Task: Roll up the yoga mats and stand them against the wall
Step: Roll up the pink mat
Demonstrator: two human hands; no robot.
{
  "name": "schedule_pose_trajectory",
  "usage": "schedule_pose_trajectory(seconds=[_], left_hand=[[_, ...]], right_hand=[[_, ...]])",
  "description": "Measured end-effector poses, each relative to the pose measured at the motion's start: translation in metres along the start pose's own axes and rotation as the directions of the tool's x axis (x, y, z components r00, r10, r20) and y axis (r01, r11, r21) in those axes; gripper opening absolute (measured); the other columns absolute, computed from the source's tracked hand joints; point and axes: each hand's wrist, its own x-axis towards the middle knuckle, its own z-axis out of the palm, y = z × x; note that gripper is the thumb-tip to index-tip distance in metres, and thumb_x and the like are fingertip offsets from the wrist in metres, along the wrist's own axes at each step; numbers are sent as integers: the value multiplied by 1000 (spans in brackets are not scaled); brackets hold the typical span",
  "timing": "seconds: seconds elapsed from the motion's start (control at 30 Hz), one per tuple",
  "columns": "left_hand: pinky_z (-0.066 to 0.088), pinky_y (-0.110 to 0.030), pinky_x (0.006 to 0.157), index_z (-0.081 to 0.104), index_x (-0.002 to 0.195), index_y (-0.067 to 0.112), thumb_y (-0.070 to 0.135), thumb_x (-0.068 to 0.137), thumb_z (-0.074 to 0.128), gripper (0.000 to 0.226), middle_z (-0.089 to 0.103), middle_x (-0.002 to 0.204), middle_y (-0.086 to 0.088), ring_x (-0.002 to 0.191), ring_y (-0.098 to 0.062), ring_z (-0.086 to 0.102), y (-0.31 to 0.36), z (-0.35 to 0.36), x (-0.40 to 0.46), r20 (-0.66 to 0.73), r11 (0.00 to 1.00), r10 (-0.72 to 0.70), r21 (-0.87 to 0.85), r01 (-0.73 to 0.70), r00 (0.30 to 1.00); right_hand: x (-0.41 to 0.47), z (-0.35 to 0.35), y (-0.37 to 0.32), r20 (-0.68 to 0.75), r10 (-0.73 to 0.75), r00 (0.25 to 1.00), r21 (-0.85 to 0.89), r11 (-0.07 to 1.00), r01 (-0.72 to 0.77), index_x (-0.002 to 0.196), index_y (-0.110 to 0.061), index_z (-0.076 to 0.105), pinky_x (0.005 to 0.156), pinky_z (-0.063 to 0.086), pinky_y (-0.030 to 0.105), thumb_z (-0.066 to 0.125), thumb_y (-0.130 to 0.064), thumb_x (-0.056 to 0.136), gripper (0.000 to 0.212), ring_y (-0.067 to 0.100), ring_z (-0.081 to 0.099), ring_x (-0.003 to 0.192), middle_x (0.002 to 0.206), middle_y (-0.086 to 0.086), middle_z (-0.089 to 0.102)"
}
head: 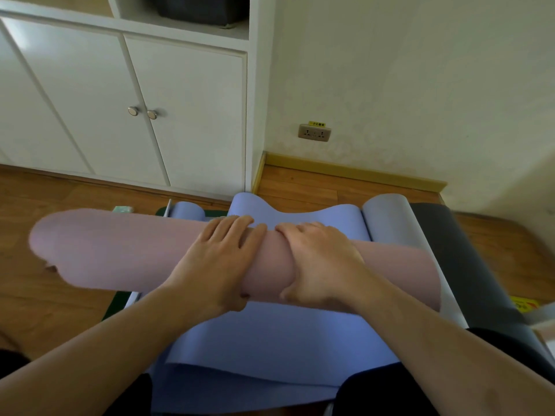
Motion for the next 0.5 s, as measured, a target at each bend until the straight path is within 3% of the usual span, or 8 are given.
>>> schedule_pose_trajectory(seconds=[0.1,0.23,0.3,0.4,0.5], left_hand=[[38,-56,117,41,153,7,48,43,96,130,46,147,-19,134,-40,47,15,2,-2,-3,998,19,52,-19,1000],[44,-51,107,51,140,10,33,46,92,105,53,132,-11,118,-34,53,15,1,5,-43,999,24,37,-23,999],[46,-49,103,52,137,11,32,47,90,99,55,127,-8,114,-32,55,8,-1,8,-43,1000,17,22,-16,999],[51,-46,96,53,133,14,36,44,88,98,58,122,-4,108,-29,59,-4,1,11,-50,999,-11,-48,8,999],[53,-45,96,52,136,16,48,43,89,105,61,122,-2,108,-27,62,-10,2,11,-35,995,-30,-96,27,999]], right_hand=[[0,-2,1,102,83,991,188,977,-101,142,-42,42,88,57,41,86,-68,57,99,16,63,106,124,-13,64],[2,-6,1,133,79,988,229,967,-108,147,-43,37,94,57,43,86,-71,61,103,16,61,111,132,-12,60],[-1,-5,-2,67,44,997,148,988,-53,154,-38,30,106,51,44,82,-75,65,110,20,57,124,143,-7,52],[-7,2,-9,-4,-38,999,-137,990,37,164,-27,12,122,32,49,86,-75,63,134,30,40,143,156,5,37],[-4,3,-11,-24,-37,999,-196,980,31,161,-23,15,113,41,49,89,-59,68,124,32,50,129,144,9,45]])
